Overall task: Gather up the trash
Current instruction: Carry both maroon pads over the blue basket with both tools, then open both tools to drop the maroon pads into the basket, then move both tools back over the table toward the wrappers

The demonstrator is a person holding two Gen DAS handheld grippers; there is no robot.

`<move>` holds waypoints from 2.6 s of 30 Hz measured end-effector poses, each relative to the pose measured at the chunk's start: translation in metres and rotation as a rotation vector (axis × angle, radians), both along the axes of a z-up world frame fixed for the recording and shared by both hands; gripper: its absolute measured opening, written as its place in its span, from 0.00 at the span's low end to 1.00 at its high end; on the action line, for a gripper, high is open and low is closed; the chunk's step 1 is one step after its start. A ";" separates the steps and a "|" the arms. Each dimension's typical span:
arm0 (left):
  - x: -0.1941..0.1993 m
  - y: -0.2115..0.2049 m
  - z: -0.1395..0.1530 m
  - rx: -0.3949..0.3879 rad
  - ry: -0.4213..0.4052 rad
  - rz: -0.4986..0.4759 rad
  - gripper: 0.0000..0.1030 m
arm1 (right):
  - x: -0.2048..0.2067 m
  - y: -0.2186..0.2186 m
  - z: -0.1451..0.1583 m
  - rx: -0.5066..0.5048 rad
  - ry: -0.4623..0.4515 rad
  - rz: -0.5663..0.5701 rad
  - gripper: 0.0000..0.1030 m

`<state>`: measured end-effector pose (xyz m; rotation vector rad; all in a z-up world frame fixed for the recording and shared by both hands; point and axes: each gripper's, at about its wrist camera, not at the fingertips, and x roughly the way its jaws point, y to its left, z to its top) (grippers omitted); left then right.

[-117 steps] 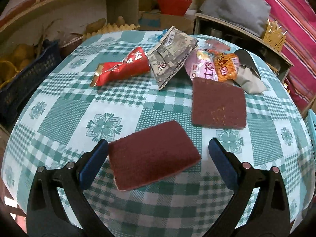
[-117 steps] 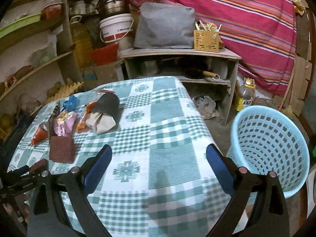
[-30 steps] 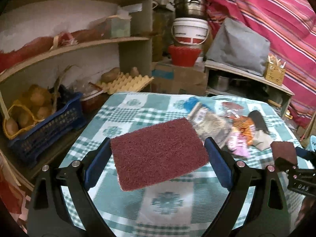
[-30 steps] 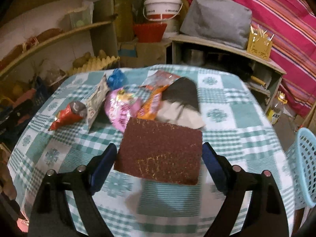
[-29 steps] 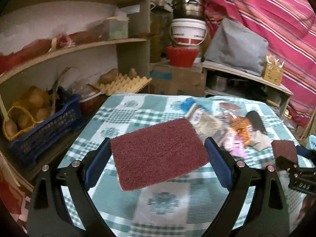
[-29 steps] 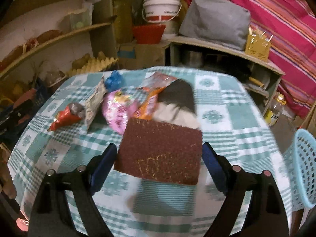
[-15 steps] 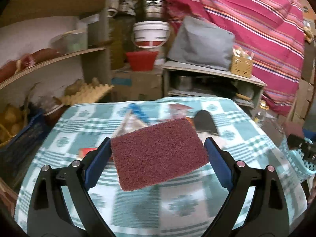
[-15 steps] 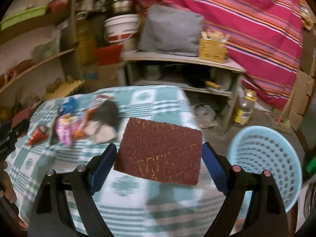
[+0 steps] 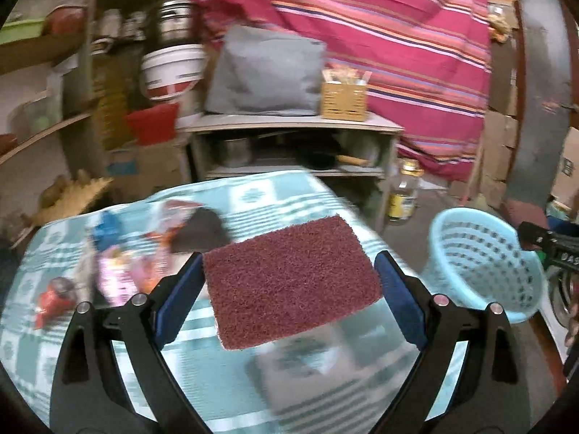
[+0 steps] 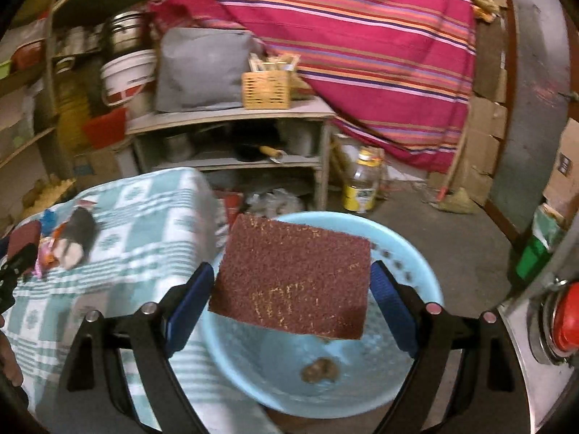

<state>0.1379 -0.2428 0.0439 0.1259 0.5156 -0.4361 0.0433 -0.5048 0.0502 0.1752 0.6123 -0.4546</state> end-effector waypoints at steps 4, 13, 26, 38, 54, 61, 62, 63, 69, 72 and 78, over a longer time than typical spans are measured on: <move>-0.010 -0.043 -0.003 0.005 -0.007 -0.073 0.88 | -0.012 -0.022 -0.006 -0.003 0.002 -0.020 0.83; -0.018 -0.117 -0.007 -0.020 0.012 -0.190 0.88 | -0.023 -0.053 -0.018 -0.019 0.031 -0.048 0.83; -0.019 -0.191 -0.022 -0.036 0.057 -0.297 0.88 | -0.043 -0.094 -0.031 0.034 0.025 -0.109 0.83; -0.018 -0.197 -0.023 -0.049 0.070 -0.306 0.93 | -0.043 -0.102 -0.034 0.047 0.028 -0.119 0.83; -0.011 -0.096 0.004 -0.026 -0.003 -0.134 0.95 | -0.007 -0.050 -0.024 0.037 0.030 -0.050 0.84; -0.005 -0.026 0.013 -0.008 -0.020 -0.025 0.95 | 0.002 -0.028 -0.015 0.068 0.004 -0.066 0.92; -0.005 -0.013 0.015 -0.005 -0.026 -0.005 0.95 | 0.003 -0.023 -0.012 0.075 -0.005 -0.058 0.92; -0.005 -0.003 0.016 -0.005 -0.029 0.009 0.95 | 0.005 -0.015 -0.009 0.076 -0.014 -0.051 0.92; 0.004 0.068 0.016 0.016 -0.039 0.115 0.95 | 0.028 0.039 0.000 0.055 -0.034 0.024 0.92; 0.014 0.105 0.014 0.014 -0.029 0.178 0.95 | 0.046 0.077 0.001 0.034 -0.030 0.087 0.92; 0.032 0.177 0.007 -0.009 0.002 0.302 0.95 | 0.071 0.135 0.001 0.020 -0.027 0.179 0.92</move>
